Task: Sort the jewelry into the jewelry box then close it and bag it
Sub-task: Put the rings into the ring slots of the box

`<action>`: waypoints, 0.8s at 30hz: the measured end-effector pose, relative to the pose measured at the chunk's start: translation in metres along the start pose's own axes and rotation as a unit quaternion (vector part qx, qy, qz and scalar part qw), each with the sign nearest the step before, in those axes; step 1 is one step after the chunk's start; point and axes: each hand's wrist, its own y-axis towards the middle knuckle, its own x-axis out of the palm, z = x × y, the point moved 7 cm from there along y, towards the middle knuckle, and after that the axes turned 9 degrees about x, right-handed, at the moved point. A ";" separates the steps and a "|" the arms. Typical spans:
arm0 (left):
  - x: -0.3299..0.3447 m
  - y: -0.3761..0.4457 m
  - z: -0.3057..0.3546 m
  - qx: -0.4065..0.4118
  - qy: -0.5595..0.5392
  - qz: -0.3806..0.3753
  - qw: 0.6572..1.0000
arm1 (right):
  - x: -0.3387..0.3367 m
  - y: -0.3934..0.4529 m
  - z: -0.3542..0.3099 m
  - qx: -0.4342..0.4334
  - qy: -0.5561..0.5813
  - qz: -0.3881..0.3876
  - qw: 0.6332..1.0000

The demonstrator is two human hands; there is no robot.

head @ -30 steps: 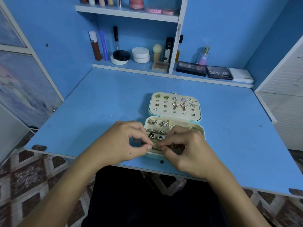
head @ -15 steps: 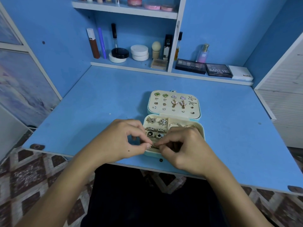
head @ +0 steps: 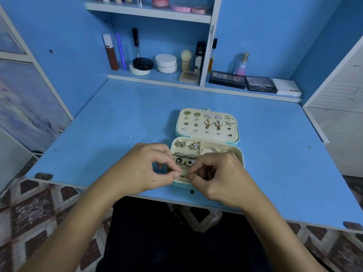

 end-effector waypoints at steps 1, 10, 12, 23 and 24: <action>0.000 0.000 0.001 -0.001 0.001 -0.001 1.000 | 0.000 0.000 0.000 0.002 0.001 -0.001 1.000; 0.000 0.002 0.001 -0.015 0.002 -0.013 1.000 | 0.001 0.001 0.001 0.018 0.004 -0.003 1.000; 0.000 0.001 0.002 -0.020 0.002 -0.014 1.000 | 0.001 0.001 -0.001 0.011 0.002 -0.001 1.000; 0.001 -0.001 0.001 -0.024 0.000 -0.008 1.000 | 0.001 -0.002 -0.008 -0.046 -0.018 0.023 0.999; 0.001 -0.001 0.000 -0.023 -0.001 -0.008 1.000 | 0.001 -0.001 -0.008 -0.046 -0.018 0.025 0.998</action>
